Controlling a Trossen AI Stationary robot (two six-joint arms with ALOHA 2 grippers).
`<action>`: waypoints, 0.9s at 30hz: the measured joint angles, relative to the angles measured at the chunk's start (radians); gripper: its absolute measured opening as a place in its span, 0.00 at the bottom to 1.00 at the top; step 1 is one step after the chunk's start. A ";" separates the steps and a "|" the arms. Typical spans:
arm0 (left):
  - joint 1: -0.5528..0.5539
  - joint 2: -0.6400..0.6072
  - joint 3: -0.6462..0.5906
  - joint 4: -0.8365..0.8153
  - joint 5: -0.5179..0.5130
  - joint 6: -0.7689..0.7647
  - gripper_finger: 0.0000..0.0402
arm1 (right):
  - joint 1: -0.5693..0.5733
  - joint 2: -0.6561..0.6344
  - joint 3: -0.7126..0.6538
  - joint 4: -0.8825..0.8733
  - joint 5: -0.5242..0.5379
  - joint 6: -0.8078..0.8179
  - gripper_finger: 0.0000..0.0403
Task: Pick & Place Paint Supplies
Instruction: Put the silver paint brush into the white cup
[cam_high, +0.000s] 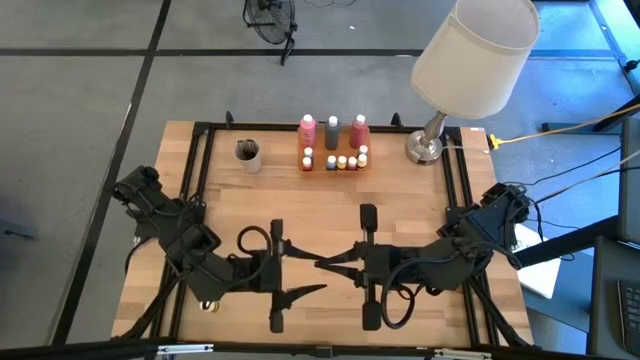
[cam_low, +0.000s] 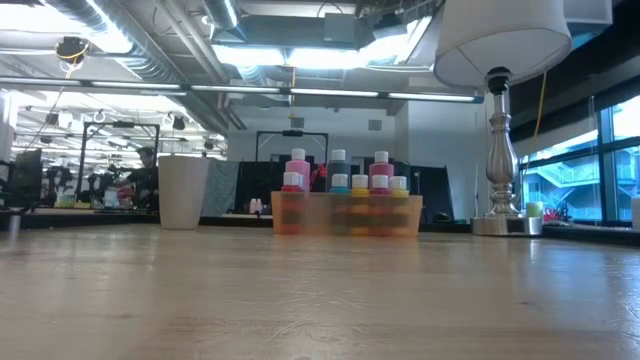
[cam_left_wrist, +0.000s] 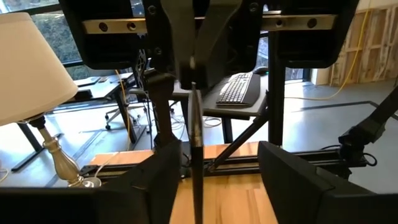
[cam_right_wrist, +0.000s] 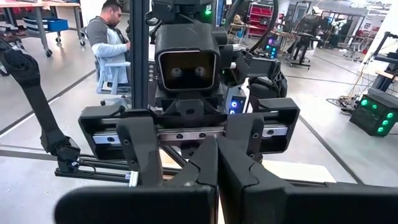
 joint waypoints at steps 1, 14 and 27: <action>0.001 0.000 0.000 -0.003 0.001 0.000 0.50 | 0.000 0.000 0.000 0.000 0.000 0.000 0.00; 0.007 0.000 0.000 -0.022 0.049 0.046 0.08 | -0.001 0.000 0.000 -0.010 -0.080 -0.008 0.00; 0.004 -0.019 0.000 -0.096 0.049 0.090 0.04 | 0.026 -0.004 0.000 -0.018 0.051 -0.070 0.23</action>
